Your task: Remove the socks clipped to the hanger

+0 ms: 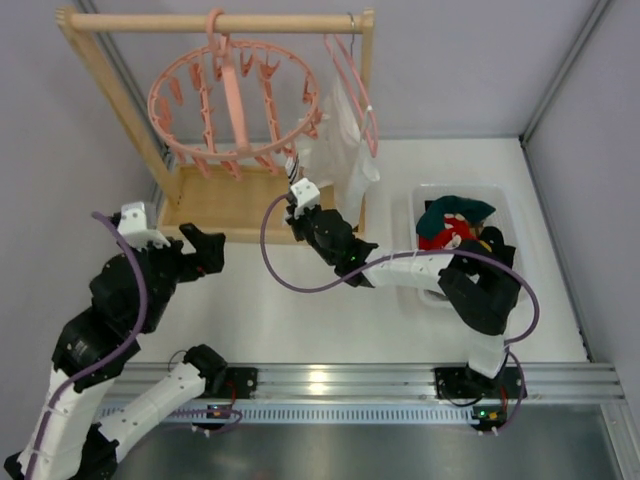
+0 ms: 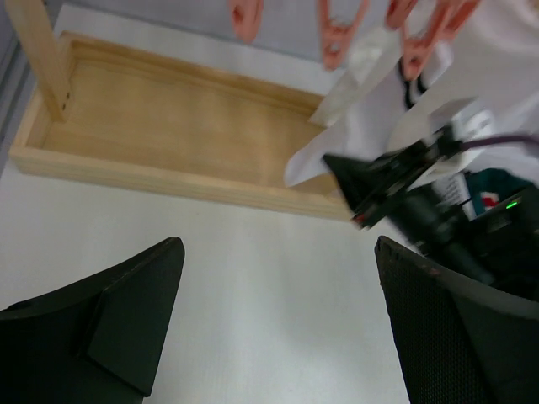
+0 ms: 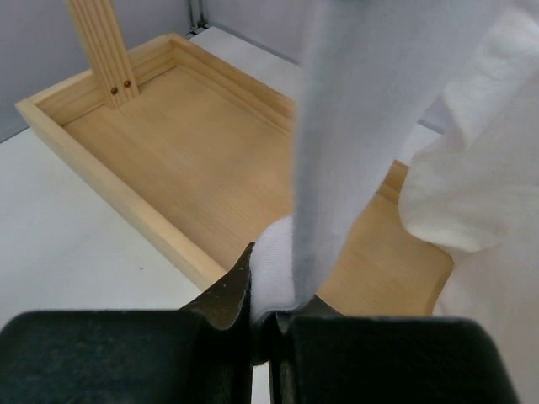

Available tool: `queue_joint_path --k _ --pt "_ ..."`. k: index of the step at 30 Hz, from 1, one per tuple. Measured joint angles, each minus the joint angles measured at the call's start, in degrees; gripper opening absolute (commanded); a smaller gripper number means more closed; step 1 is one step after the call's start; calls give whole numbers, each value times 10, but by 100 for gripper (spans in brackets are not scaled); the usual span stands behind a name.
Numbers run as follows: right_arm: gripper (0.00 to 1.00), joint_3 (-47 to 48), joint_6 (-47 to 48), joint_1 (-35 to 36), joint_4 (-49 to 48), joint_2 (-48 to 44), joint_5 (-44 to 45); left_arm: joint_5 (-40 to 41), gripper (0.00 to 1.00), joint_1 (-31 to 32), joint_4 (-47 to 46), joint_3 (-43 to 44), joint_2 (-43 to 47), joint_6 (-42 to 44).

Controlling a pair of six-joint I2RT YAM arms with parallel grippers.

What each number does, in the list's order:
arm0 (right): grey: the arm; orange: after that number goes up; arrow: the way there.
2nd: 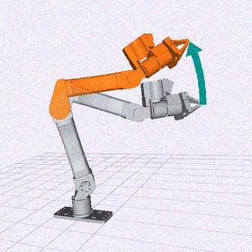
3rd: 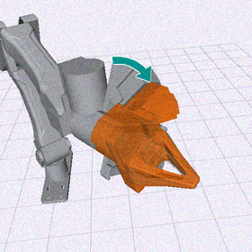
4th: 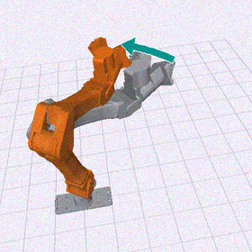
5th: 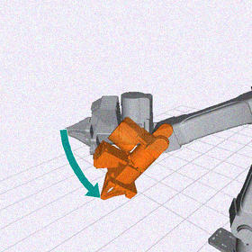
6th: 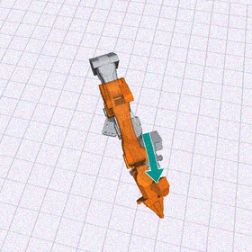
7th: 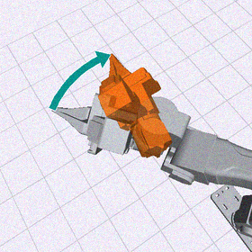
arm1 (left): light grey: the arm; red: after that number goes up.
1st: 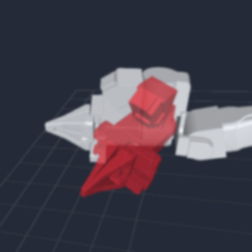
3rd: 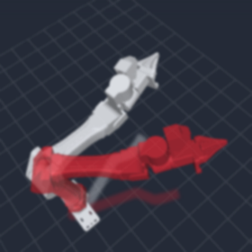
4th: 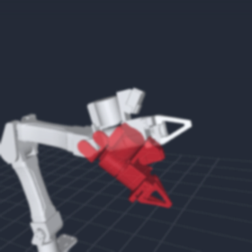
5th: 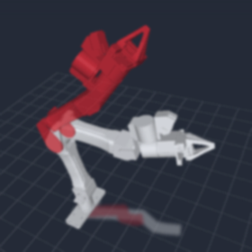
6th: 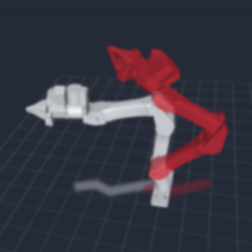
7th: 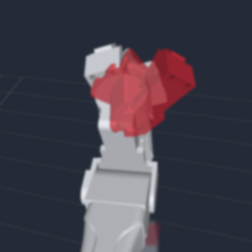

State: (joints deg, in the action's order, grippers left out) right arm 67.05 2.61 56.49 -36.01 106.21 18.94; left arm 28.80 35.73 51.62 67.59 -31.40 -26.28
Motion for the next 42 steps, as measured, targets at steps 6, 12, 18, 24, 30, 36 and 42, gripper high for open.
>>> queue_joint_path --k 6,12,18,24,30,36,42 --pt "0 2 9 88 -1 0 98 -54 98 0 -1 203 -138 -5" --pt "0 17 12 153 10 3 146 -74 98 0 15 320 -272 0" --pt "0 92 12 197 31 38 156 -56 98 0 37 358 -315 15" --pt "0 99 3 208 39 40 148 -5 98 0 54 345 -309 25" --pt "0 99 -5 210 40 40 117 14 99 0 57 335 -320 27" --pt "0 99 -11 211 40 38 93 25 99 0 57 335 -335 29" --pt "0 85 -14 212 40 19 65 33 99 0 53 325 -340 29"
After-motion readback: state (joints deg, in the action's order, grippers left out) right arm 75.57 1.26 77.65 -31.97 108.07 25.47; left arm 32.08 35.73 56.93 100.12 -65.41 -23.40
